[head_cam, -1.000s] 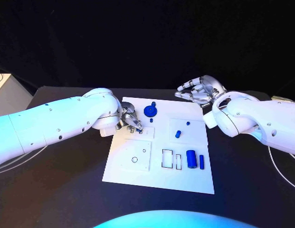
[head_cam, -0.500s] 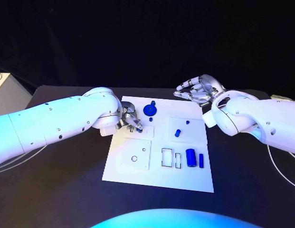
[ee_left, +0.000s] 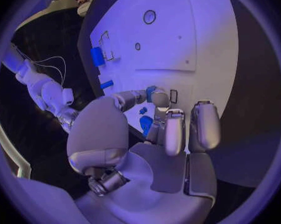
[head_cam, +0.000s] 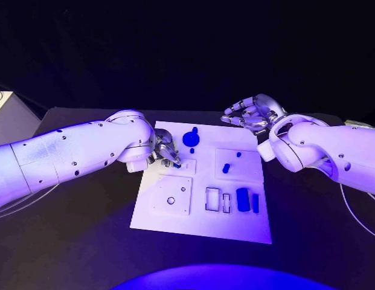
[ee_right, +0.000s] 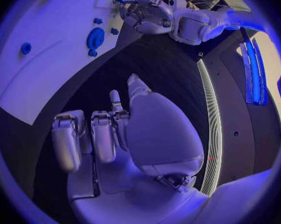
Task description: Assemble the parts on the task board
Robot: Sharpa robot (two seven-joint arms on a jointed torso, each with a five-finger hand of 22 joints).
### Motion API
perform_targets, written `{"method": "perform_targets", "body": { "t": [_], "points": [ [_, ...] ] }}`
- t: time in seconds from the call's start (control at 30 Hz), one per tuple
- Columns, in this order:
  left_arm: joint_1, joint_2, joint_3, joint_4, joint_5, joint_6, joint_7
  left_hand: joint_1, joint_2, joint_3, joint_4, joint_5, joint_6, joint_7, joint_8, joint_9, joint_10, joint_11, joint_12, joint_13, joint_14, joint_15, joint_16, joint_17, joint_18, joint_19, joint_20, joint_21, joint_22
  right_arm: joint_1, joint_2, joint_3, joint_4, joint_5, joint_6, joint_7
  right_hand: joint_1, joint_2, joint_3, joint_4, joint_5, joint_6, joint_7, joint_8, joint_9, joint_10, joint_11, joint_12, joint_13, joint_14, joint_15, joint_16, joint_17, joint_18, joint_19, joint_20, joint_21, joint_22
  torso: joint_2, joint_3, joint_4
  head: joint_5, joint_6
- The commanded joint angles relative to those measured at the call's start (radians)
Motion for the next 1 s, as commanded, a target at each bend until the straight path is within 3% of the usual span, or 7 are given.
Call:
{"method": "perform_targets", "body": {
  "t": [0.03, 0.53, 1.0],
  "points": [
    [0.000, 0.003, 0.000, 0.002, -0.004, 0.022, 0.003, 0.001, 0.011, 0.166, -0.169, 0.004, 0.027, -0.019, 0.002, 0.155, 0.001, -0.001, -0.002, -0.001, 0.084, -0.005, 0.004, 0.188, -0.006, 0.004, -0.002, 0.003, 0.000, -0.001, 0.001, 0.000, 0.000, -0.010, 0.016, 0.009, -0.011, 0.000, 0.003, 0.005, 0.006, -0.006, 0.003, 0.003, -0.001, 0.022, 0.008, -0.002, 0.187, 0.090, 0.004, -0.002, 0.205, -0.011, 0.098, 0.006, -0.003, 0.254, 0.000, -0.0001, -0.0005, 0.000, -0.001],
    [-0.001, 0.013, -0.002, -0.009, -0.010, 0.018, 0.001, 0.000, 0.011, 0.166, -0.170, 0.005, 0.027, -0.019, 0.003, 0.156, 0.002, -0.001, -0.001, -0.001, 0.084, -0.005, 0.003, 0.187, -0.007, 0.005, -0.002, 0.004, 0.001, -0.002, -0.001, 0.000, 0.002, -0.010, 0.014, 0.009, -0.011, 0.000, 0.003, 0.005, 0.006, -0.006, 0.003, 0.003, -0.001, 0.022, 0.008, -0.002, 0.187, 0.090, 0.004, -0.002, 0.205, -0.011, 0.098, 0.006, -0.003, 0.254, 0.001, 0.0017, -0.0012, 0.001, -0.006],
    [-0.002, 0.003, -0.002, 0.006, -0.012, -0.007, 0.005, -0.002, 0.014, 0.167, -0.170, 0.006, 0.027, -0.020, 0.004, 0.157, 0.006, -0.001, 0.004, 0.007, 0.085, -0.006, 0.005, 0.190, -0.007, 0.005, -0.002, 0.004, 0.002, -0.002, -0.001, 0.000, 0.001, -0.010, 0.013, 0.009, -0.011, 0.000, 0.003, 0.005, 0.006, -0.006, 0.003, 0.003, -0.001, 0.022, 0.008, -0.002, 0.187, 0.090, 0.004, -0.002, 0.205, -0.011, 0.098, 0.006, -0.003, 0.254, 0.001, 0.0010, -0.0010, -0.001, -0.010]
  ]
}}
